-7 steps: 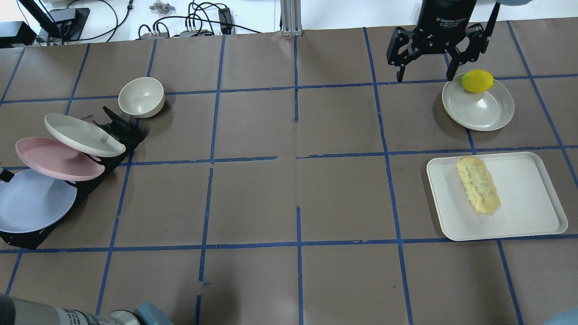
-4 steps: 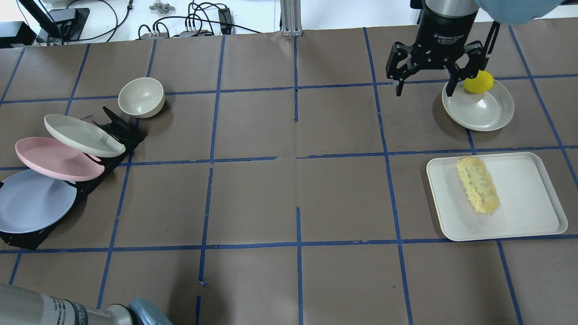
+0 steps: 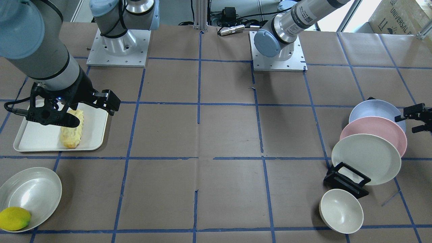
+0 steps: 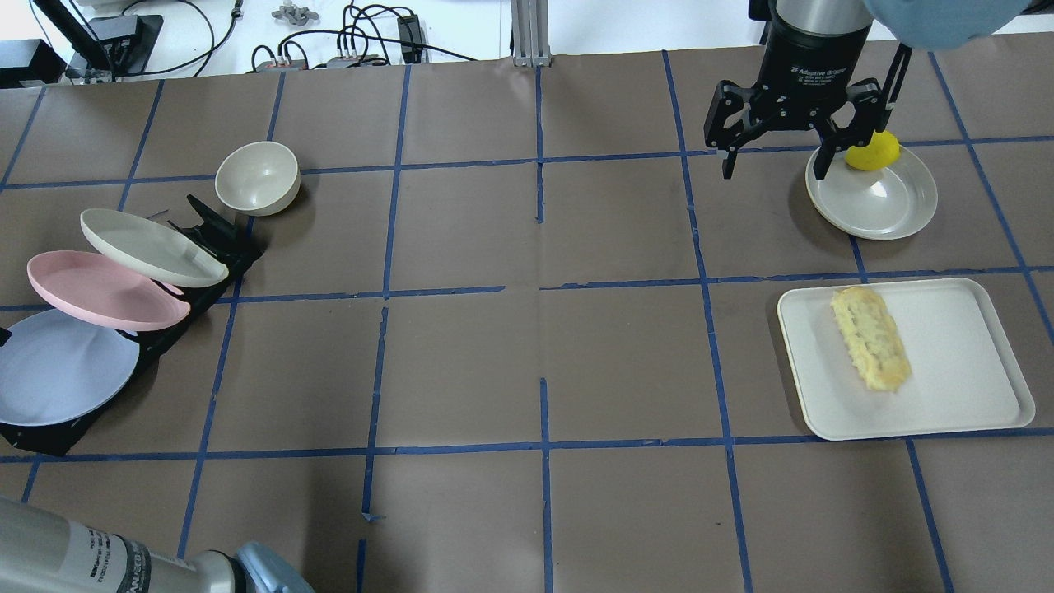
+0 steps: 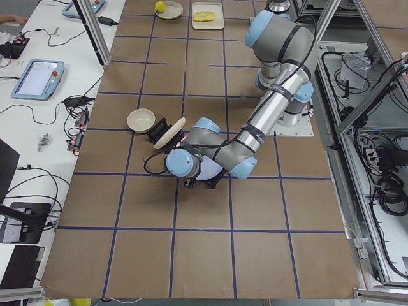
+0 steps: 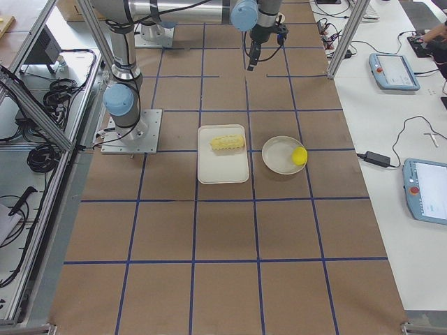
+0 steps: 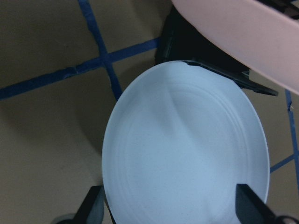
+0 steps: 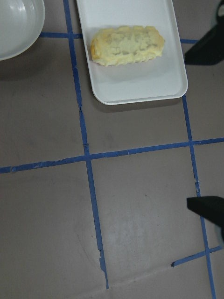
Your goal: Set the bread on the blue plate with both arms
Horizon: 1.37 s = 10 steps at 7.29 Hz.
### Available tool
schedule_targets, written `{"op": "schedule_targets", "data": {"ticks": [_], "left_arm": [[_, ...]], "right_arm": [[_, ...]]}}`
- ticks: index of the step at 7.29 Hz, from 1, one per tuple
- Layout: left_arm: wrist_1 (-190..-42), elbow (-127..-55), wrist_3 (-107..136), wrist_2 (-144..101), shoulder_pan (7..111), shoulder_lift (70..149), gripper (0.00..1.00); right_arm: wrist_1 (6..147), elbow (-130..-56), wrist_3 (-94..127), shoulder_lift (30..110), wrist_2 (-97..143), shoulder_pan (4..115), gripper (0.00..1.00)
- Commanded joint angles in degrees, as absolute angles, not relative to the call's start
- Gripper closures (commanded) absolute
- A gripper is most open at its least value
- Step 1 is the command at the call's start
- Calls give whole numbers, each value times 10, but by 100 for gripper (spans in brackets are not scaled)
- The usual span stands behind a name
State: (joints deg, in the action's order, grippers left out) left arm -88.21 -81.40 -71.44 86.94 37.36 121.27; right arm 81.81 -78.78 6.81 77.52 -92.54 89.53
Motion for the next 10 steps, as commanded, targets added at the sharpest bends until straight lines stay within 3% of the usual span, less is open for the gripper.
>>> {"op": "schedule_targets", "data": {"ticks": [1,3,4,5,6,10], "left_arm": [[-879,-806,-701,883,379,1237,0],[-871,-808,-668,887,387,1240,8],[-872,-806,-668,896,387,1247,36],[-871,-802,-666,917,388,1250,71],[-874,-801,-666,917,388,1247,81],[-876,-798,-671,918,388,1241,85]], "right_arm": [[821,-788,68,775,-926,895,0],[822,-786,67,775,-929,894,0],[821,-787,68,775,-929,894,0],[821,-786,67,775,-931,893,0],[822,-786,67,775,-930,893,0],[822,-789,68,775,-930,894,0]]}}
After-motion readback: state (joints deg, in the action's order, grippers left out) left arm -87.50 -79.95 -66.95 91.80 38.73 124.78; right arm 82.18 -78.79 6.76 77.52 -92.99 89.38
